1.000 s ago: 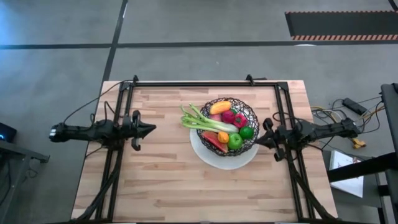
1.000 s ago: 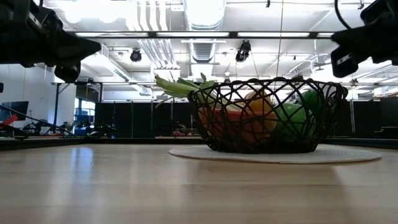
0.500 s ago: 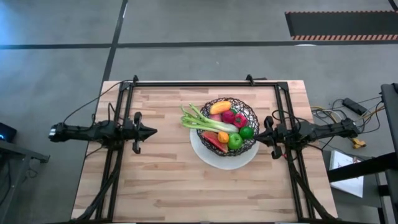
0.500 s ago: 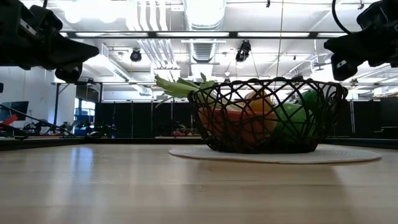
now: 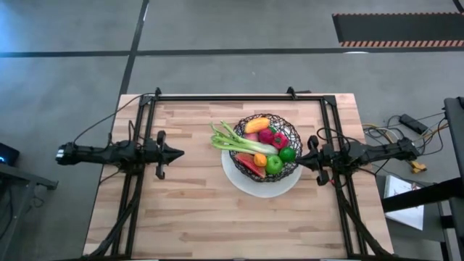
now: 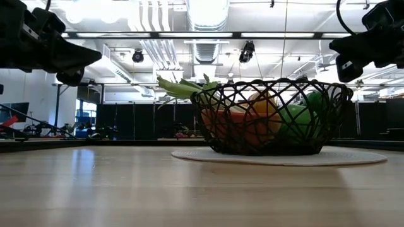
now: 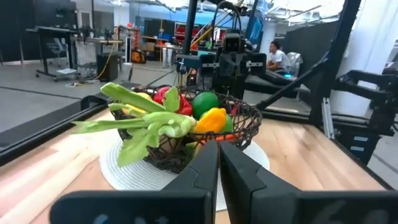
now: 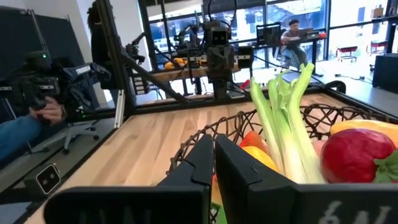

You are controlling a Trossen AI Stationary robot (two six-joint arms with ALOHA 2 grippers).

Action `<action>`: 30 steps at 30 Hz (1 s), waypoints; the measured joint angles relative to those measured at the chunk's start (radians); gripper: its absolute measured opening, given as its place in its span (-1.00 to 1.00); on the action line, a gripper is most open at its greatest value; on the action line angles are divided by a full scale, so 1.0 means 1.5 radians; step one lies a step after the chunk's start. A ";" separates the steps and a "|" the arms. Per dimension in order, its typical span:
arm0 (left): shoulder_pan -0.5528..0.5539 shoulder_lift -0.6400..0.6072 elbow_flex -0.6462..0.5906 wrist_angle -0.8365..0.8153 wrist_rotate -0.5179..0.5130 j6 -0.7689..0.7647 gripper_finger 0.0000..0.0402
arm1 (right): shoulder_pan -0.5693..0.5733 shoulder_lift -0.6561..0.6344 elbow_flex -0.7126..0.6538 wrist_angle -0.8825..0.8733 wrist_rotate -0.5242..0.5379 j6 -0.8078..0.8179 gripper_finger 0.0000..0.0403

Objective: Build produce basket
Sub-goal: Return to Home Position

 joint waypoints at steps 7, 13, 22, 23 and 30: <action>0.000 0.026 0.000 0.003 -0.006 0.000 -1.00 | 0.000 0.000 0.000 0.005 0.042 -0.039 -0.96; 0.000 0.045 0.000 0.004 -0.009 0.000 -1.00 | 0.000 0.024 0.000 0.007 0.052 -0.011 -0.96; 0.000 0.069 0.000 0.005 -0.009 0.001 -1.00 | 0.000 0.024 0.000 0.008 0.052 -0.014 -0.96; 0.000 0.072 0.000 0.005 -0.009 0.001 -1.00 | 0.000 0.024 0.000 0.008 0.052 -0.018 -0.96; 0.000 0.087 0.000 0.005 -0.009 0.001 -1.00 | 0.000 0.024 0.000 0.008 0.052 -0.027 -0.96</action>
